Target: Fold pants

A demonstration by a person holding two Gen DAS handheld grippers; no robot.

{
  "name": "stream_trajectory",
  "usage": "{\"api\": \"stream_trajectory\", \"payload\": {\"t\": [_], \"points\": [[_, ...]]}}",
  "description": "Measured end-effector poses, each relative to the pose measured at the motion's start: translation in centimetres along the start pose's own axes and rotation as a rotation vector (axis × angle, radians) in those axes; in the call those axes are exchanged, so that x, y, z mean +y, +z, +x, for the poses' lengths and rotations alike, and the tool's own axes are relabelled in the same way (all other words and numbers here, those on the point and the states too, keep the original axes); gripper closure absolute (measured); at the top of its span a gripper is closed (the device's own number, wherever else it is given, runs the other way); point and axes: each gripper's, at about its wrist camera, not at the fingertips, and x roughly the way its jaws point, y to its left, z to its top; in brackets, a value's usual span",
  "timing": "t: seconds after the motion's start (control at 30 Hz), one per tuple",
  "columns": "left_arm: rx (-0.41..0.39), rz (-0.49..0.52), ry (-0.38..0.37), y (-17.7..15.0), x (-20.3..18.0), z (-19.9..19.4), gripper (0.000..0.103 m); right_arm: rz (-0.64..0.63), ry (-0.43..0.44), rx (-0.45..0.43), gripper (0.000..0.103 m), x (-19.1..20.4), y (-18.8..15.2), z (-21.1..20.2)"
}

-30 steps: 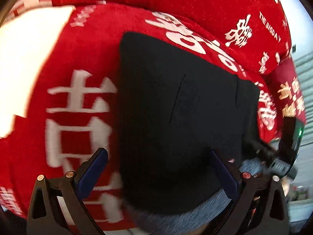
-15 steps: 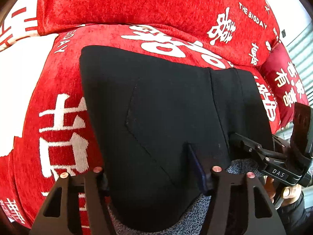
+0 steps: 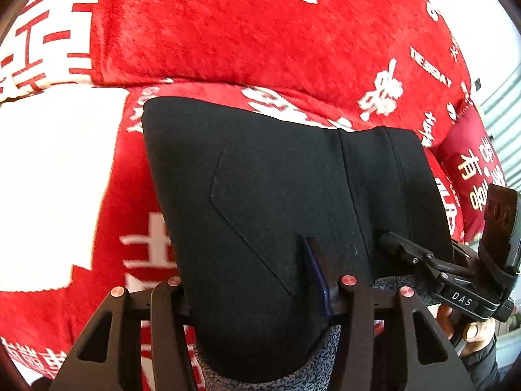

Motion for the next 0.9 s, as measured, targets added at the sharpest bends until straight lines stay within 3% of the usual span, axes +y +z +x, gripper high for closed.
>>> {"api": "stream_trajectory", "payload": {"t": [0.3, 0.7, 0.83, 0.9], "points": [[0.002, -0.039, 0.031, 2.6, 2.7, 0.9, 0.051, -0.001, 0.011, 0.036, 0.053, 1.7, 3.8, 2.9], [0.051, -0.076, 0.014, 3.5, 4.3, 4.0, 0.050, 0.051, 0.002, 0.093, 0.052, 0.3, 4.3, 5.6], [0.074, -0.084, 0.020, 3.1, 5.1, 5.1, 0.041, 0.070, -0.008, 0.109, 0.043, -0.7, 3.8, 6.4], [0.084, -0.105, 0.023, 3.0, 5.9, 5.6, 0.027, 0.104, -0.017, 0.139, 0.032, -1.5, 3.3, 7.2]]}}
